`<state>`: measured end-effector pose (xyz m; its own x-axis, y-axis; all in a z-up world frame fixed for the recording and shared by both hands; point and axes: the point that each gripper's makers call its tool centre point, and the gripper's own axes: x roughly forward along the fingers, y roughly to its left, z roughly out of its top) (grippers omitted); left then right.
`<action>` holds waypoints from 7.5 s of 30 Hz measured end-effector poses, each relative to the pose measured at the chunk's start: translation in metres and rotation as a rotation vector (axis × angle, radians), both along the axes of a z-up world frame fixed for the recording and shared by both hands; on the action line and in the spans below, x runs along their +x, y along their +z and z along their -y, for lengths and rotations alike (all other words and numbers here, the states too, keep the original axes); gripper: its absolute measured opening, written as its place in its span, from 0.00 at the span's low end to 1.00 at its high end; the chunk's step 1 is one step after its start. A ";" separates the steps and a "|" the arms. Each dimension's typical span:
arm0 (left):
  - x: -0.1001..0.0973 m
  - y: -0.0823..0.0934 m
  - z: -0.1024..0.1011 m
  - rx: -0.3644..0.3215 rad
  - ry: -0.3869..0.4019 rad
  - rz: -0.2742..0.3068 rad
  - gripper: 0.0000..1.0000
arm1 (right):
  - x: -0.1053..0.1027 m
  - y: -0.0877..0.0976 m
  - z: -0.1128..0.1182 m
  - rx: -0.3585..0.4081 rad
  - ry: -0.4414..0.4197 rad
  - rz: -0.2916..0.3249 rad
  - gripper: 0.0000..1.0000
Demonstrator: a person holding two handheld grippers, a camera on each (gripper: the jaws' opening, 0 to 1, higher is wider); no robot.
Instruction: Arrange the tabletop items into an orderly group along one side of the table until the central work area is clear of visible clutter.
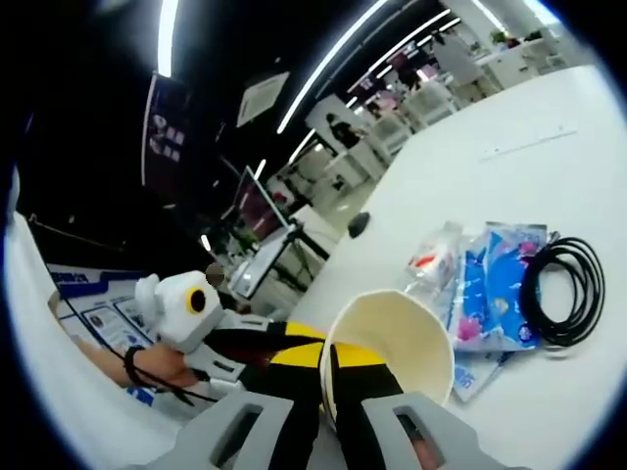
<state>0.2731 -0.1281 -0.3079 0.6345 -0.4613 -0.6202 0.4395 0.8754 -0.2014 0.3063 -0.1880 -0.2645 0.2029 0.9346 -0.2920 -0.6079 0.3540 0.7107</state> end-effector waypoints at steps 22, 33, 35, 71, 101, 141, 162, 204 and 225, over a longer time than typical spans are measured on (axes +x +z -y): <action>0.025 0.004 -0.110 -0.125 0.397 0.052 0.36 | 0.034 -0.001 -0.001 -0.056 -0.058 -0.011 0.00; 0.023 0.001 -0.134 -0.132 0.434 0.065 0.39 | 0.081 0.005 -0.029 -0.109 -0.045 0.019 0.00; 0.023 0.001 -0.136 -0.134 0.438 0.067 0.40 | 0.091 0.004 -0.038 -0.126 -0.035 0.026 0.00; 0.013 0.004 -0.125 -0.148 0.398 0.067 0.40 | 0.220 -0.042 -0.163 -0.405 0.061 0.159 0.00; 0.000 -0.010 -0.119 -0.130 0.366 0.020 0.40 | 0.218 -0.100 -0.166 -0.827 0.489 0.557 0.17; -0.020 -0.001 -0.094 -0.123 0.377 0.004 0.39 | 0.163 -0.002 -0.038 -0.639 0.193 0.690 0.33; -0.016 -0.001 -0.088 -0.103 0.363 -0.023 0.38 | 0.121 0.007 0.056 -0.590 -0.037 0.595 0.38; 0.097 -0.016 -0.039 -0.127 0.310 -0.068 0.37 | 0.057 0.001 0.150 -0.479 -0.314 0.361 0.53; 0.110 -0.051 -0.021 -0.097 0.423 -0.193 0.42 | 0.043 0.005 0.149 -0.457 -0.280 0.351 0.53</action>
